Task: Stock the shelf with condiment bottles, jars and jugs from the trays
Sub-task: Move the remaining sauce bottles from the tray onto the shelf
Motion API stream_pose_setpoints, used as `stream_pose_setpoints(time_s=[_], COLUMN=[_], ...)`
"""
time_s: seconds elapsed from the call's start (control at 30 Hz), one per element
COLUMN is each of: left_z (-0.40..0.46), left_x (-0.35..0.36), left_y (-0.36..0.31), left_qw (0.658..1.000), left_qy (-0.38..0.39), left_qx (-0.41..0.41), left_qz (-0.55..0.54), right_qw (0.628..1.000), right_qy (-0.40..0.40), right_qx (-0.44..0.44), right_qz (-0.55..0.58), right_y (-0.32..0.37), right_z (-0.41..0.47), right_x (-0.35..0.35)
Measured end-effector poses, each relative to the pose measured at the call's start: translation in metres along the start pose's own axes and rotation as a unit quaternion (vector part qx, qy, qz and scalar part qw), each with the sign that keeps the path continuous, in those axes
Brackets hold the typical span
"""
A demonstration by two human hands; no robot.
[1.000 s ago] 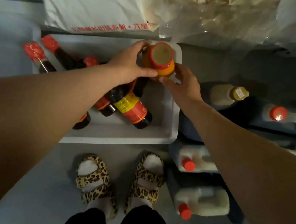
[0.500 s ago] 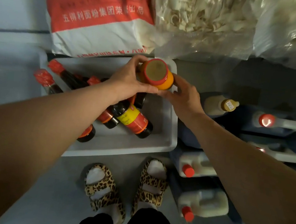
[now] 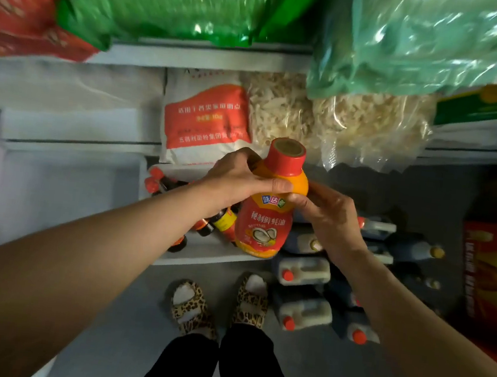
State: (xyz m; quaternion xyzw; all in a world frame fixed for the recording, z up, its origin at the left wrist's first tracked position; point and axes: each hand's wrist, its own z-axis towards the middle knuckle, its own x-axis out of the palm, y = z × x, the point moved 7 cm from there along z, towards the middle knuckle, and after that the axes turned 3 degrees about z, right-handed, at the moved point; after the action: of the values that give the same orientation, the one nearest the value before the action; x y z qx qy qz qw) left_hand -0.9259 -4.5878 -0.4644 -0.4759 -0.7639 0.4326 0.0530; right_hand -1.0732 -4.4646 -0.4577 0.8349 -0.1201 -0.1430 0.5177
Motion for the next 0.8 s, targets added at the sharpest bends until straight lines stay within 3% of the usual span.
stream_pose_setpoints(time_s=[0.2, 0.3, 0.4, 0.57, 0.8], left_z=[-0.112, -0.164, -0.211, -0.286, -0.375], left_x=[-0.05, -0.089, -0.128, -0.197, -0.256], left_y=[-0.097, -0.147, -0.2, -0.301, -0.448], left_qw=[0.993, 0.988, 0.983, 0.96, 0.913], left_qy=[0.022, -0.017, -0.055, -0.173, -0.191], left_qx=[0.031, 0.058, 0.09, 0.204, 0.361], left_qz=[-0.113, -0.14, -0.148, -0.076, 0.01], right_qw=[0.998, 0.997, 0.997, 0.986, 0.948], right_qy=[0.06, 0.075, 0.062, 0.031, -0.006], right_qx=[-0.014, -0.004, -0.046, -0.163, -0.318], right_qz=[0.014, 0.008, -0.007, -0.03, -0.008], right_y=[0.114, 0.157, 0.213, 0.337, 0.496], right_z=[-0.079, -0.117, -0.141, -0.157, -0.17], right_x=[-0.002, -0.001, 0.001, 0.004, -0.027])
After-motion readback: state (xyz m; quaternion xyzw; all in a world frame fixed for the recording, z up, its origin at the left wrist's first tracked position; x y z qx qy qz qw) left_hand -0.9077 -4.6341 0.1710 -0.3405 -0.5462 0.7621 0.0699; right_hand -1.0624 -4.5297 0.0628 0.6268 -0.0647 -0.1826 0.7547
